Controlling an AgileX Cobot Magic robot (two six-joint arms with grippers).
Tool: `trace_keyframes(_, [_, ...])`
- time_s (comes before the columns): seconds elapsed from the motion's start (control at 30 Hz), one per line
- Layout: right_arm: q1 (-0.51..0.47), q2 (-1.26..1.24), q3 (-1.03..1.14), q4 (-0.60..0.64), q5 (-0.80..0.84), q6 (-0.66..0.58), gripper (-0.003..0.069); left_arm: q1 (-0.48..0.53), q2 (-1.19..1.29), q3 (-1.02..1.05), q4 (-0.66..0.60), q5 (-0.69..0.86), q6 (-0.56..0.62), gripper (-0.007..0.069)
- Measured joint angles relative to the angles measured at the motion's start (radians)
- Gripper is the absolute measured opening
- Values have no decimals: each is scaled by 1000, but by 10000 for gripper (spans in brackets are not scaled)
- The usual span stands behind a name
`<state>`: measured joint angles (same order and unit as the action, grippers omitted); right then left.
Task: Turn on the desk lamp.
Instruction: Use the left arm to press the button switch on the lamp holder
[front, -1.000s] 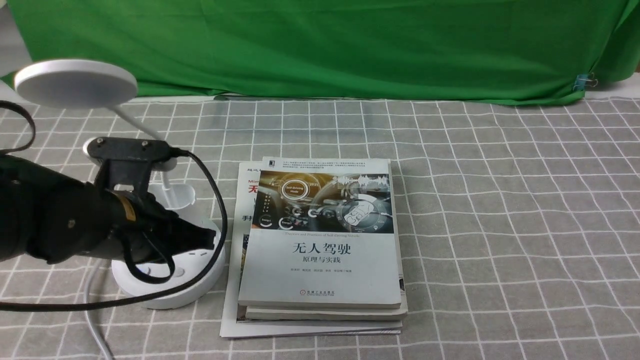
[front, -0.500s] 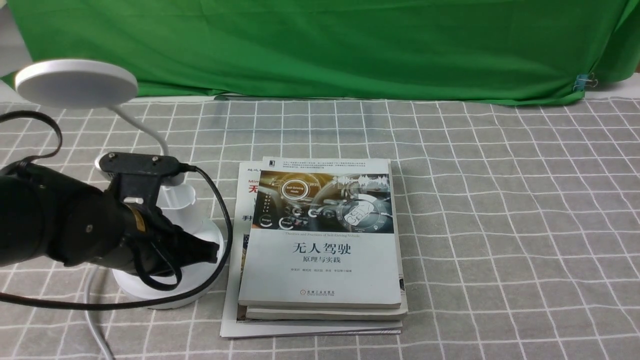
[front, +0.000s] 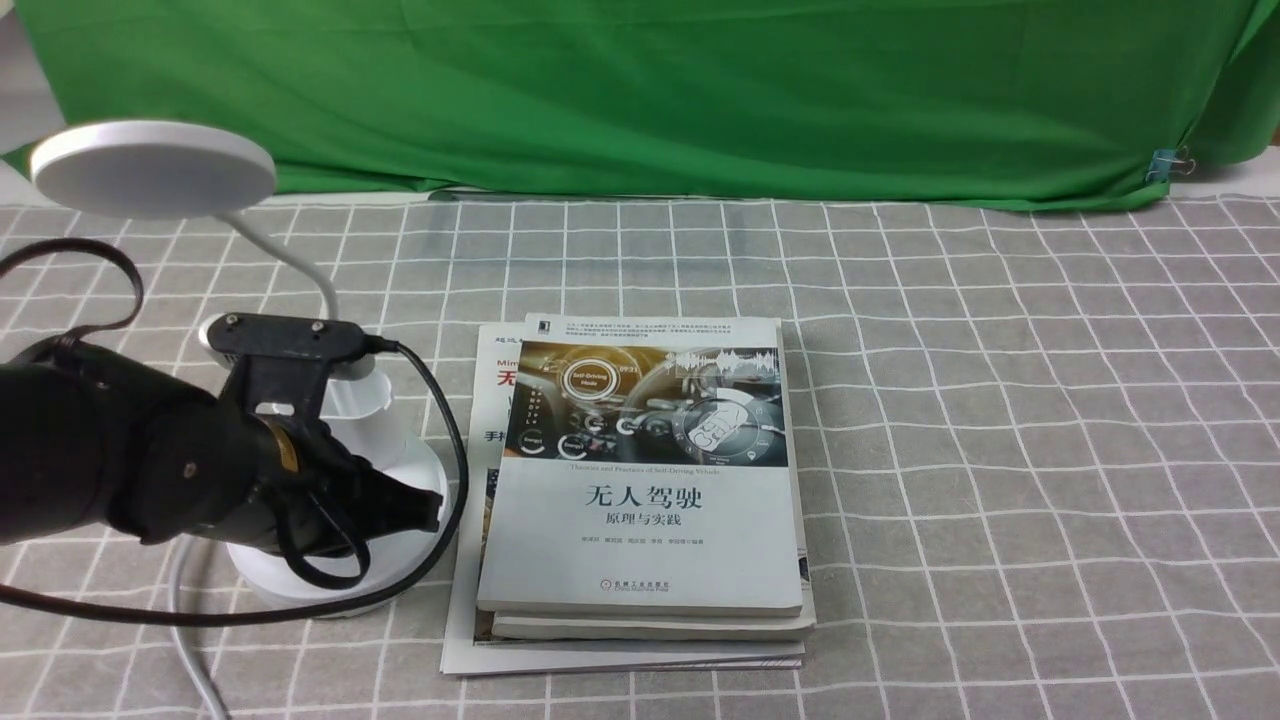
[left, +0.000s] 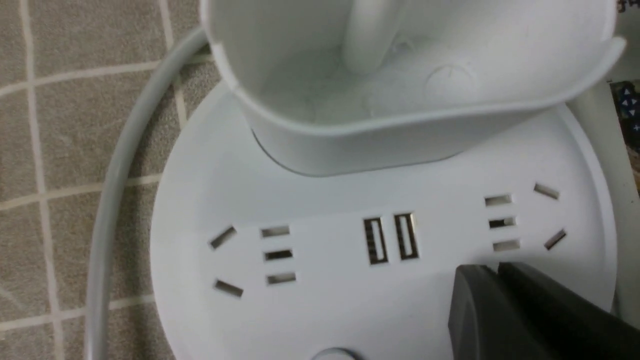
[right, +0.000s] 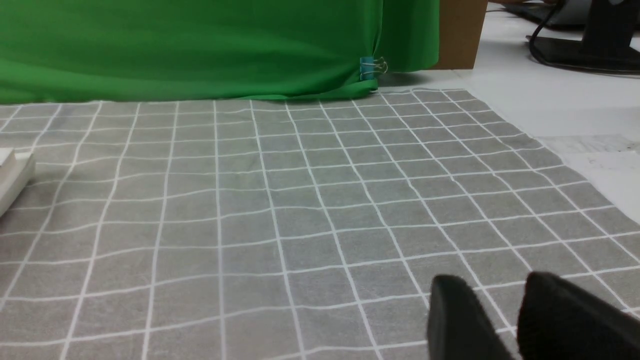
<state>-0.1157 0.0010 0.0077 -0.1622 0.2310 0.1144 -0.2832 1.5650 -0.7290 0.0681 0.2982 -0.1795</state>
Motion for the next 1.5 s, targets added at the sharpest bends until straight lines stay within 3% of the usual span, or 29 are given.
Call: trace_keyframes(1.5, [0, 0, 0, 0, 0, 0, 245, 0, -74, 29, -7, -14, -63, 19])
